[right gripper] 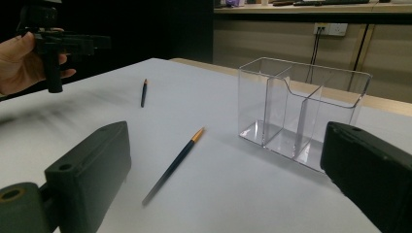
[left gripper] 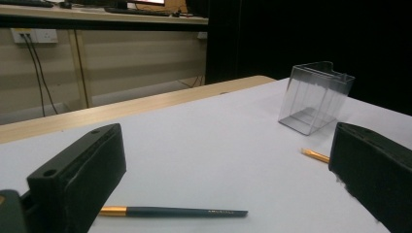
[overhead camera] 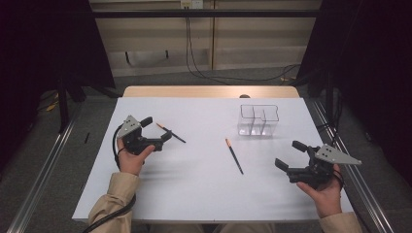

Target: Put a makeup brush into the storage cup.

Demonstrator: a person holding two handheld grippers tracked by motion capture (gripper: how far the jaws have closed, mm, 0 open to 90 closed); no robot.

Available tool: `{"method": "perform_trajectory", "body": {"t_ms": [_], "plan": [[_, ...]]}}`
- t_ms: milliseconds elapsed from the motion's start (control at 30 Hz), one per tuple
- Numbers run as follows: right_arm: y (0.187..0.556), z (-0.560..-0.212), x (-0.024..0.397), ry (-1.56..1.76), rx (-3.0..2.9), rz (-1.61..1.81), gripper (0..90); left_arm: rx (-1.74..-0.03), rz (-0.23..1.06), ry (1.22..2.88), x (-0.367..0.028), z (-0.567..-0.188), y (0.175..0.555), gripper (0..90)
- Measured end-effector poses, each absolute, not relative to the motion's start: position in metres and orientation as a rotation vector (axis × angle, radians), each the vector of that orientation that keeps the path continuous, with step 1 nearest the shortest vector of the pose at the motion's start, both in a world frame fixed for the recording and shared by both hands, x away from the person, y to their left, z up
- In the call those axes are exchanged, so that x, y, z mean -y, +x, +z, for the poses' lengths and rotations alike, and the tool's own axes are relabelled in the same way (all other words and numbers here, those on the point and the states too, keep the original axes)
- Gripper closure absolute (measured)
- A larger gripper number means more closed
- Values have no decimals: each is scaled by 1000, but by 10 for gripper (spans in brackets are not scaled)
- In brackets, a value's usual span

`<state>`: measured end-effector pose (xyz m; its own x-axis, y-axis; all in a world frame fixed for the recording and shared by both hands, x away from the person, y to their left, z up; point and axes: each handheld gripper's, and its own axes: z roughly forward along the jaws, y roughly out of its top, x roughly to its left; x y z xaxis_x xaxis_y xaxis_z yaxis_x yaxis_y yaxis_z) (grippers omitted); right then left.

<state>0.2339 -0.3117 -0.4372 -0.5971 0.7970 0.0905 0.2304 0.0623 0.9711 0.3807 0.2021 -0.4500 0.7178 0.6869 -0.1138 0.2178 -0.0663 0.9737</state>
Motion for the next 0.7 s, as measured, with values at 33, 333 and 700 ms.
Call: {"method": "perform_trajectory", "body": {"t_ms": [33, 333, 700], "plan": [[234, -437, 311, 1020, -1870, 1562, 39, -751, 450, 1630, -201, -450, 383, 0], [233, -437, 311, 1021, -1873, 1559, 39, -798, 467, 1667, -190, -452, 400, 0], [232, -438, 314, 1028, -1864, 1563, 39, -852, 476, 1686, -187, -454, 413, 0]]}}
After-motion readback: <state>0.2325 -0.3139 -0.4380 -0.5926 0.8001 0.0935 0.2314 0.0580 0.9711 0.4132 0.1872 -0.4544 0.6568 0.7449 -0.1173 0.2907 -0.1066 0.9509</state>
